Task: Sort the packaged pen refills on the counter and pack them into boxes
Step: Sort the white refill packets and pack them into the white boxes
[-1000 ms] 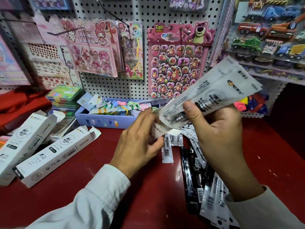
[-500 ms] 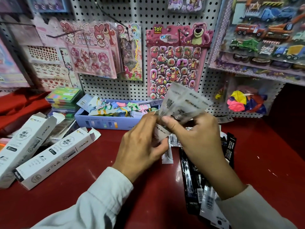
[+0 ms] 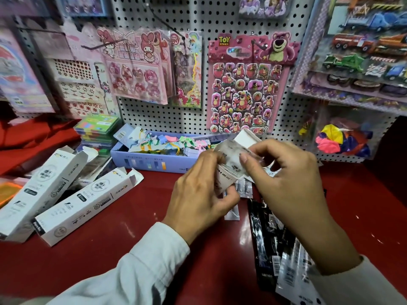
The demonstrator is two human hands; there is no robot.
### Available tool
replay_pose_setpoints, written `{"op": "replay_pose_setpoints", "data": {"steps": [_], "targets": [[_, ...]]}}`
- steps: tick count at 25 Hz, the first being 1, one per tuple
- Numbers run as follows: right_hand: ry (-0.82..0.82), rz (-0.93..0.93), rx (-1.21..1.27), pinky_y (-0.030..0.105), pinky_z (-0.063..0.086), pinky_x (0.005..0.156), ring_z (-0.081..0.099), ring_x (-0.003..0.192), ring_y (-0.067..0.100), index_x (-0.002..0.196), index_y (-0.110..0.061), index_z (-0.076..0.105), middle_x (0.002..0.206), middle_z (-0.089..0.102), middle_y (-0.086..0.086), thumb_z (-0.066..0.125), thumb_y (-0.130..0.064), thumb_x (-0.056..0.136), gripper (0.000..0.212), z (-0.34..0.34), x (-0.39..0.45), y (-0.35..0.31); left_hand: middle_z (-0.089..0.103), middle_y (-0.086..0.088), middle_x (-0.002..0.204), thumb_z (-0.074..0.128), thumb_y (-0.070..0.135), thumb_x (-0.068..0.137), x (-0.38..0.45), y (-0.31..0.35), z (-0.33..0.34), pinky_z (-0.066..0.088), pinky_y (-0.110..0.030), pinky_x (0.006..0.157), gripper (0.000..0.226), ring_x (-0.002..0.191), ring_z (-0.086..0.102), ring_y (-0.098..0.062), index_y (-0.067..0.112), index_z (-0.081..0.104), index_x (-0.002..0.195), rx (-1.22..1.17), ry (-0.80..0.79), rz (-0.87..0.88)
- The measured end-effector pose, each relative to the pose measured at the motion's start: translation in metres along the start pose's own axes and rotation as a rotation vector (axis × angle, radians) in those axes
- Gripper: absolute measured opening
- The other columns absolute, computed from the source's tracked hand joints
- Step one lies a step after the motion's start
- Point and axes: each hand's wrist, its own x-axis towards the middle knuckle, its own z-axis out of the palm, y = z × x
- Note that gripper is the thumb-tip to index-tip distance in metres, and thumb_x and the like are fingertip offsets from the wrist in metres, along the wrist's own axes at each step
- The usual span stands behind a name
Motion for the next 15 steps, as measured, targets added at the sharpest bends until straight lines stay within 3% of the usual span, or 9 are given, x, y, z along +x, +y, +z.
{"op": "replay_pose_setpoints", "data": {"steps": [2,7,15], "targets": [[-0.051,0.004,-0.106,0.033,0.042,0.063,0.056,0.067,0.018,0.076,-0.015,0.071,0.067,0.063,-0.005,0.076,-0.018,0.083,0.009,0.002,-0.003,-0.002,0.063,0.007,0.101,0.076,0.028,0.063,-0.002,0.0,0.003,0.039,-0.023,0.064,0.062,0.086,0.056,-0.013,0.026,0.043,0.116,0.007,0.02,-0.026],[-0.195,0.165,-0.318,0.033,0.048,0.063,0.064,0.072,0.025,0.083,-0.026,0.075,0.074,0.072,-0.001,0.068,-0.038,0.085,0.014,0.004,0.008,-0.011,0.068,0.01,0.118,0.079,0.032,0.062,-0.003,0.0,0.007,0.04,-0.023,0.064,0.091,0.099,0.053,-0.014,0.036,0.033,0.14,0.006,0.027,-0.097],[-0.175,0.151,-0.317,0.038,0.053,0.067,0.067,0.072,0.028,0.086,-0.024,0.076,0.076,0.074,0.002,0.066,-0.032,0.087,0.013,-0.002,0.008,-0.012,0.068,0.007,0.12,0.08,0.025,0.059,-0.005,0.002,0.012,0.04,-0.025,0.074,0.093,0.102,0.053,-0.013,0.031,0.036,0.141,0.038,0.02,-0.049]]}}
